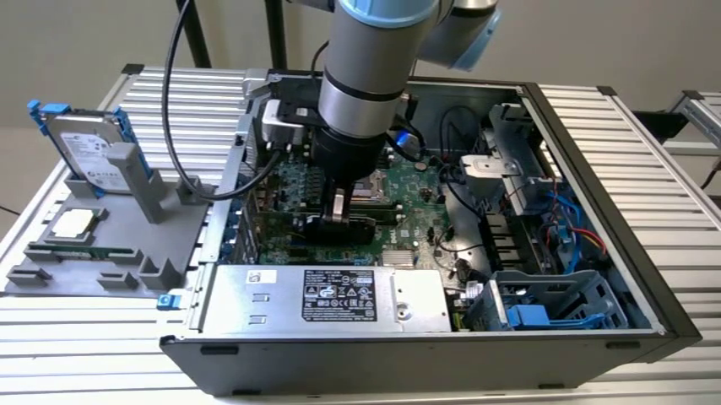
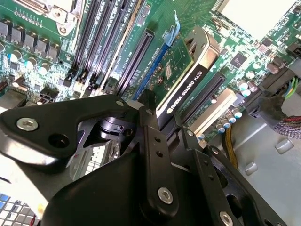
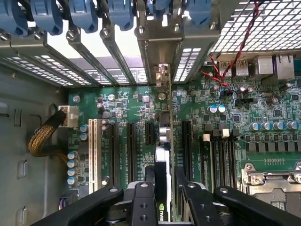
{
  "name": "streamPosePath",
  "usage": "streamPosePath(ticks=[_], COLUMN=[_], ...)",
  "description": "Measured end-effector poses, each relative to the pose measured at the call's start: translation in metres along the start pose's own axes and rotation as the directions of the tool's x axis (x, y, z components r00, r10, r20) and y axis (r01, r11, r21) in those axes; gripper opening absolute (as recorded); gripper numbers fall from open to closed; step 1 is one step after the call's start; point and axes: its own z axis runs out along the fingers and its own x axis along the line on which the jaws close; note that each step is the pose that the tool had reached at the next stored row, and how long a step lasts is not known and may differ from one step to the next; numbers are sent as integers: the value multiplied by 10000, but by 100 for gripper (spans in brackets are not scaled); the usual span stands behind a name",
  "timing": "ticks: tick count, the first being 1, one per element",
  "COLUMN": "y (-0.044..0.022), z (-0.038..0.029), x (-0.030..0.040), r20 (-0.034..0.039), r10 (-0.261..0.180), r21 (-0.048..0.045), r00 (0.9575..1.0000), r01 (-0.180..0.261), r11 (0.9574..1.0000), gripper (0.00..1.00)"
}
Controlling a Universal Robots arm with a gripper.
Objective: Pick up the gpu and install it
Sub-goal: 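Insert the gpu into the slot, then press down on the gpu until it lock into place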
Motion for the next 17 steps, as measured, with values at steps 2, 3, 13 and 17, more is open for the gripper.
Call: streamPosePath(ticks=[2,3,13,17], y=[0,0,-1,-1], z=[0,1,3,3], x=[0,0,0,0], r20=[0,0,0,-1], r10=[0,-1,-2,-2], r21=[0,0,1,0], r00=[10000,10000,10000,10000], r01=[0,1,2,2], r11=[10000,10000,10000,10000], gripper=[0,0,100,100])
